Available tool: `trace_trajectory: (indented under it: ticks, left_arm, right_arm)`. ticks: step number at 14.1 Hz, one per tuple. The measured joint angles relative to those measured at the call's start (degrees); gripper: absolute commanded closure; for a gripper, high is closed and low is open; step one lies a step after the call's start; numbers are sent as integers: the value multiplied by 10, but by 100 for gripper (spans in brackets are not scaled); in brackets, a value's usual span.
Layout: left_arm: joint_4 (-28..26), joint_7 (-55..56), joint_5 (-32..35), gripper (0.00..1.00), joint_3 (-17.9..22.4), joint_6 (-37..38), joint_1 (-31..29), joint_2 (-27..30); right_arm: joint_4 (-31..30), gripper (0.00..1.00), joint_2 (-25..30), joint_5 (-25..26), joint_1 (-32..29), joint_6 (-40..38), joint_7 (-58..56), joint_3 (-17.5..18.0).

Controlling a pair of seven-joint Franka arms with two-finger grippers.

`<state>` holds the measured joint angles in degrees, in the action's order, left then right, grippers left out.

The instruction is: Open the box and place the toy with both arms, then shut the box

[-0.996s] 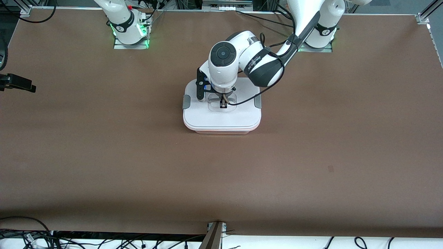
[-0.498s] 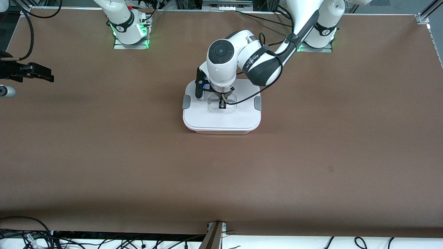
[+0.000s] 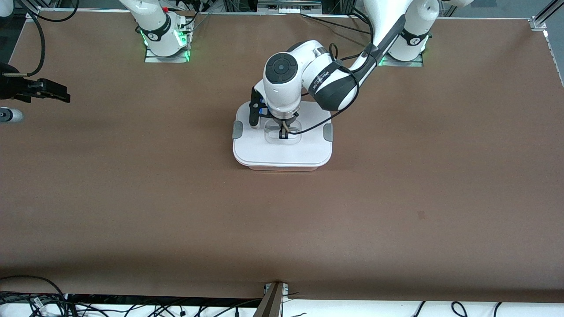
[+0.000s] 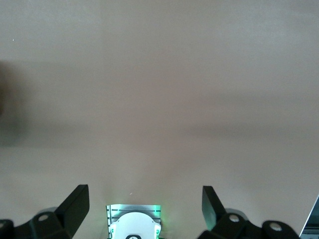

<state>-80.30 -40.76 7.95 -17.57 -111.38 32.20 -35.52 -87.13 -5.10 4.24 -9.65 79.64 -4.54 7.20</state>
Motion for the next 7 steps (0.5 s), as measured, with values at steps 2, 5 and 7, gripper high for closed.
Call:
trace_trajectory:
  ticks: [2, 5, 7]
  left_arm:
    - [0, 1, 0, 100, 0, 0, 0, 0]
    - [0, 5, 0, 100, 0, -1, 0, 0]
    - [-1, 29, 0, 100, 0, -3, 0, -1]
  right_arm:
    - [0, 0, 0, 0, 0, 1, 0, 0]
    - [0, 0, 0, 0, 0, 4, 0, 0]
    - [0, 0, 0, 0, 1, 5, 0, 0]
